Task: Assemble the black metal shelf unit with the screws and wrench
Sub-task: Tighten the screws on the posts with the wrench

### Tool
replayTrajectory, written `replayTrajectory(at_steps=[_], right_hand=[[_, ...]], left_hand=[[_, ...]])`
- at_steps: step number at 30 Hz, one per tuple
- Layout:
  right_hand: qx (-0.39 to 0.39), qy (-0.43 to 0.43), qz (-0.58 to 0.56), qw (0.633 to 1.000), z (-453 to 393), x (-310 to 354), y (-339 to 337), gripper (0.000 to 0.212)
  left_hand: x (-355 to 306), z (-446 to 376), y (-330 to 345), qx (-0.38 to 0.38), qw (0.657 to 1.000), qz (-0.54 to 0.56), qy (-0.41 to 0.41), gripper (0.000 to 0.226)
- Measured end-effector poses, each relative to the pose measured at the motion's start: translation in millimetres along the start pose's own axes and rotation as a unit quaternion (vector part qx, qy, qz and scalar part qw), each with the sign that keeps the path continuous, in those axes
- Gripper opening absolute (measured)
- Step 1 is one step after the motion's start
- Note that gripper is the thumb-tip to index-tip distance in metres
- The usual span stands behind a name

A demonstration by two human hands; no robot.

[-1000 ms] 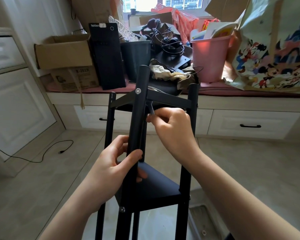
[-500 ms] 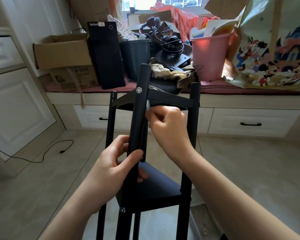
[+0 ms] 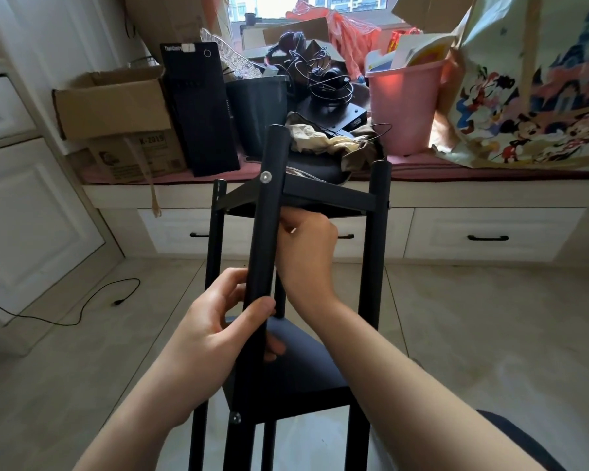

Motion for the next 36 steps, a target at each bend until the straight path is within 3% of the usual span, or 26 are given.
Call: replayTrajectory(at_steps=[5,9,15,18,29,33,36], right_hand=[[-0.002,-0.001,-0.017,1.0,1,-1,7,0.016],[0.026,0.01,0.007,1.0,4,-5,5,0.027],[0.15,0.175,-0.049,0.972,9,-24,1,0.023],[0.179,0.192,-0.048,0.964,12,-25,-12,0.024],[0.102,0.057,0.106,0.987,12,-20,-77,0.022],[0.074,0.089,0.169,0.979,9,-39,-89,0.019],[0.098,0.152,0.165,0.97,8,-59,-88,0.017]], left_hand=[[4,0,-6,-0.009,1.0,0.005,-0.007,0.032],[5,0,-9,-0.021,1.0,0.001,-0.009,0.035],[3,-1,-9,-0.039,0.999,-0.005,-0.008,0.028],[2,-1,-9,-0.039,0.999,-0.014,-0.007,0.015],[2,-2,-11,-0.076,0.997,-0.019,0.004,0.016],[3,-2,-11,-0.087,0.995,-0.036,0.008,0.021],[6,-2,-12,-0.095,0.994,-0.044,0.011,0.028]])
Point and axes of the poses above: each hand's wrist, its own z-axis away from the middle knuckle, its own y-axis out of the palm, x = y × z, the point moved 8 cm from there along -z, towards the middle knuckle, and after that the axes turned 15 degrees about y, right-handed, at the moved point
